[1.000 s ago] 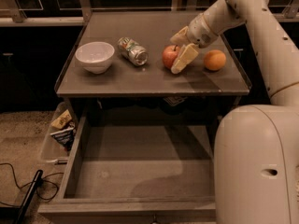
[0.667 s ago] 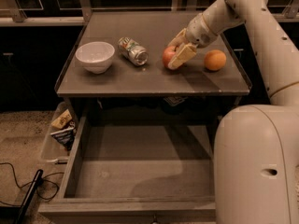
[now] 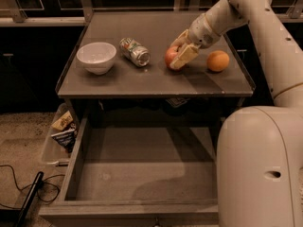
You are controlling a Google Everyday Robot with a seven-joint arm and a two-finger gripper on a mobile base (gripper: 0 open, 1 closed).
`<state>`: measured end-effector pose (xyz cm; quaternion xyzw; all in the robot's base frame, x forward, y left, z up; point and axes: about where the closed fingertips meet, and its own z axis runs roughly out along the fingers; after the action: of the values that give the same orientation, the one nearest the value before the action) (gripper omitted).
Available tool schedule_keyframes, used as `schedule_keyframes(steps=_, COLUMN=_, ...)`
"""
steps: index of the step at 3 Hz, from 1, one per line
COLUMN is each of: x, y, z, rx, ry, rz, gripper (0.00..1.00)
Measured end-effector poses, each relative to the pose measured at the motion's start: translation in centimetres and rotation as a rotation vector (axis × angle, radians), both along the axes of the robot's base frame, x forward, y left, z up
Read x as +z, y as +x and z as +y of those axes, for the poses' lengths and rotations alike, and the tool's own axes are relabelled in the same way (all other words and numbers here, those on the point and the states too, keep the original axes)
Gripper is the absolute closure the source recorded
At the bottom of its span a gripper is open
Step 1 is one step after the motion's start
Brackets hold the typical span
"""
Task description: Place apple into top drawer
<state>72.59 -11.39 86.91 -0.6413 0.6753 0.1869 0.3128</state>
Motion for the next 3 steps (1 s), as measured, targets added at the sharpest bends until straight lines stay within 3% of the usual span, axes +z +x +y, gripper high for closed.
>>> schedule_keyframes(steps=1, x=-0.1, y=0.3, z=0.4, rx=0.0, ry=-0.003, rz=-0.004, gripper=1.0)
schedule_keyframes(steps=2, x=0.2, y=-0.6, z=0.6, rx=0.026, ry=0.014, rz=-0.029, gripper=1.0)
schedule_keyframes(steps=3, x=0.3, y=-3.2, z=-0.2, rx=0.053, ry=0.05, rz=-0.052, gripper=1.0)
